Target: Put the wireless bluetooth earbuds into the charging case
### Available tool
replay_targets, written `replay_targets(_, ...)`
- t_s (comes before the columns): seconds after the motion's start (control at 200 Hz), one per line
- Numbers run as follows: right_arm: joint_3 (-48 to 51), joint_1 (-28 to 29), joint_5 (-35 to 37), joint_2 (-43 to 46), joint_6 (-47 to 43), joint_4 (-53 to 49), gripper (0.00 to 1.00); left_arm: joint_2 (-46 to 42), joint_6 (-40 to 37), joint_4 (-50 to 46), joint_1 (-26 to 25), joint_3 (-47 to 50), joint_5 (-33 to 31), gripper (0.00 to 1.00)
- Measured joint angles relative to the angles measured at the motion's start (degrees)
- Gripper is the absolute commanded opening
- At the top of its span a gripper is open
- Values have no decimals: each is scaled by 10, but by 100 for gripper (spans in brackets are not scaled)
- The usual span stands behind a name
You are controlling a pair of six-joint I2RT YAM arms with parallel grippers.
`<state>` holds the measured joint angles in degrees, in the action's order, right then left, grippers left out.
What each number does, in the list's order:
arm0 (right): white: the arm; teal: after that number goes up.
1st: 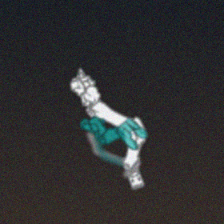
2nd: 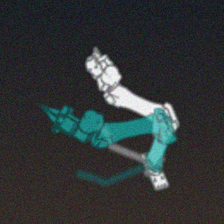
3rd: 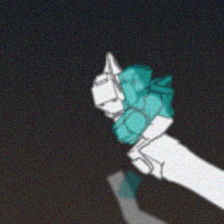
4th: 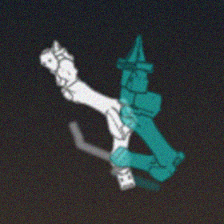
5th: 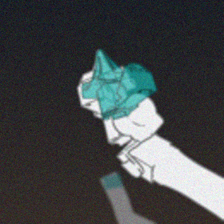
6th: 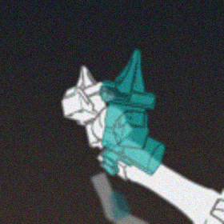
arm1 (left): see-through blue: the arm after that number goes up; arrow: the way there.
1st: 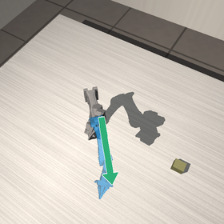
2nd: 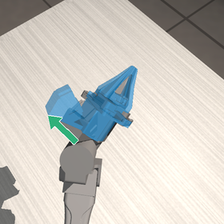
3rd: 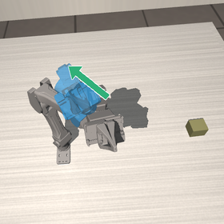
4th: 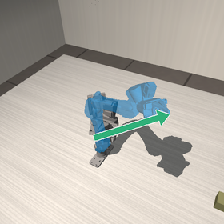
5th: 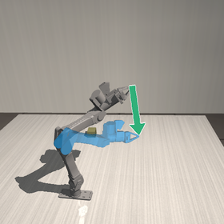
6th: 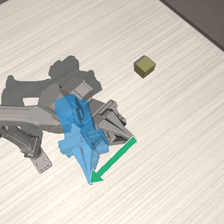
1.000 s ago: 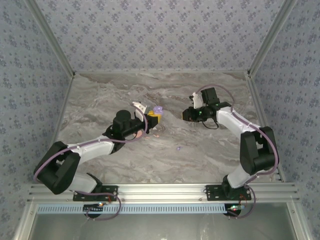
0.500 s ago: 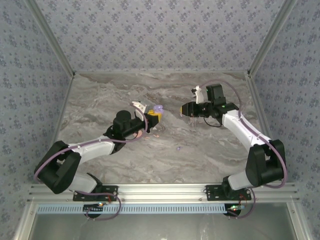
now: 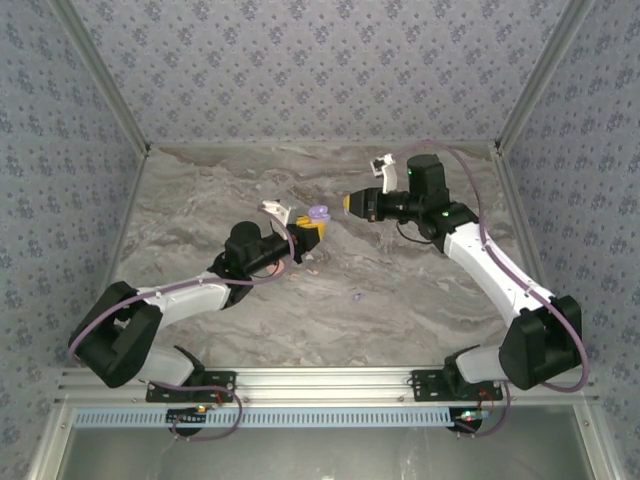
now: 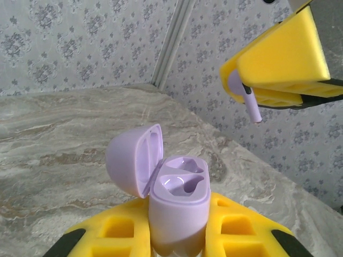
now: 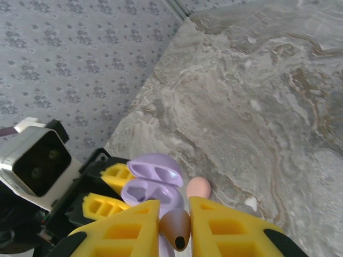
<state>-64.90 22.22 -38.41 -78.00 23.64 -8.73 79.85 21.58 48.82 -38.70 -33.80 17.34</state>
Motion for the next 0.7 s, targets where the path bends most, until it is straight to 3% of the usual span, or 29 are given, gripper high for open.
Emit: replay_targets(0.7,-1,35,52,28,28,86,21,1,59,39,-31,-20,-19,13)
